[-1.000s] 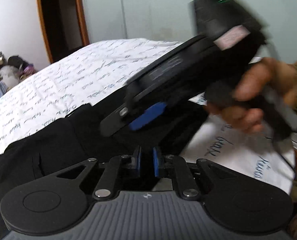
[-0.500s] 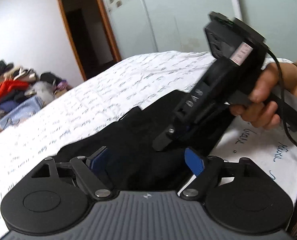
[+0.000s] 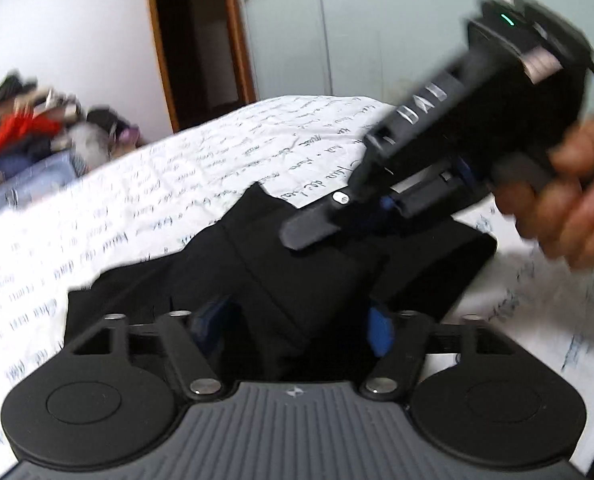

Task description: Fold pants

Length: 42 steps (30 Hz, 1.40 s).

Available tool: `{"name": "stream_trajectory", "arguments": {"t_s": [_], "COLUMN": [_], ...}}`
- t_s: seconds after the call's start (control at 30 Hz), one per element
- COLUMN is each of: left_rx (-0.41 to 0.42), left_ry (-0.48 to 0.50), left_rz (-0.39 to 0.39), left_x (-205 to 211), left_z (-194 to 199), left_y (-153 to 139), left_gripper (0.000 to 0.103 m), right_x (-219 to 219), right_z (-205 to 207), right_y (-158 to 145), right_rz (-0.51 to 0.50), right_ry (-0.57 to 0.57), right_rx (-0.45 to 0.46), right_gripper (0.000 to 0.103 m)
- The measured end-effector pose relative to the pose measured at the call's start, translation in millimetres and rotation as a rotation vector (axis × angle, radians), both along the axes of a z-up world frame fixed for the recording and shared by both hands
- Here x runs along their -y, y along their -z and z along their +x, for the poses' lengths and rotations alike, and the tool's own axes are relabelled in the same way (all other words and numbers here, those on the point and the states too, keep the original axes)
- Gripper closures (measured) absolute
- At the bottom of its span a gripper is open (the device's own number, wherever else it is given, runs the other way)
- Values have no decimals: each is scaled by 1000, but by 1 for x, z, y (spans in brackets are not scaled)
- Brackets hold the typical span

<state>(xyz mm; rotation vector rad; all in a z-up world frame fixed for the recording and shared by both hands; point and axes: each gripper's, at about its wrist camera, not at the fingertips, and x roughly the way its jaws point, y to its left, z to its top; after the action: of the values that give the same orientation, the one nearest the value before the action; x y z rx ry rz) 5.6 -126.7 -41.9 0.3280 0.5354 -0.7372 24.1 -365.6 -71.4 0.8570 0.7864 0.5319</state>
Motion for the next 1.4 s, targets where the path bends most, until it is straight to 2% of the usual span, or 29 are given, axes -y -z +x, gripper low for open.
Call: {"name": "stream_trajectory", "arguments": {"t_s": [0.1,0.2,0.3,0.33,0.47,0.6,0.77,0.87,0.93,1.0,1.07,1.23,1.4], "left_rx": [-12,-22,-88,-110,-156,-158,-163,-170,-183,-196,-199,-160,-151], "left_ry": [1,16,4,-2,-38,-60,-79,-87,-92,-102,-121,-150,-162], "left_rz": [-5,-8,-58,-74,-108,-90,-76,-74,-84,-100,-108,-61,-50], "left_x": [-3,-1,-7,-8,-13,-10,-3,1,2,4,7,21,23], "left_z": [3,2,9,12,15,12,14,15,17,21,20,13,13], "left_y": [1,4,8,9,11,10,9,9,9,10,11,12,13], "left_gripper": [49,54,54,54,54,54,54,49,41,28,23,17,16], "right_x": [1,-1,-5,-6,-11,-19,-21,-22,-21,-20,-21,-21,-19], "right_z": [0,3,5,7,15,28,37,37,37,37,36,34,33], "right_y": [3,6,5,5,9,14,22,24,27,29,29,28,31], "right_rz": [-8,-18,-77,-98,-167,-221,-217,-224,-221,-218,-227,-244,-237], "right_ry": [7,1,-8,-10,4,23,32,33,33,33,35,30,28], "right_rx": [-11,-16,-10,-7,-8,-16,-15,-4,-2,-3,-1,13,23], "right_gripper": [91,86,74,73,72,72,72,72,73,74,75,75,75]}}
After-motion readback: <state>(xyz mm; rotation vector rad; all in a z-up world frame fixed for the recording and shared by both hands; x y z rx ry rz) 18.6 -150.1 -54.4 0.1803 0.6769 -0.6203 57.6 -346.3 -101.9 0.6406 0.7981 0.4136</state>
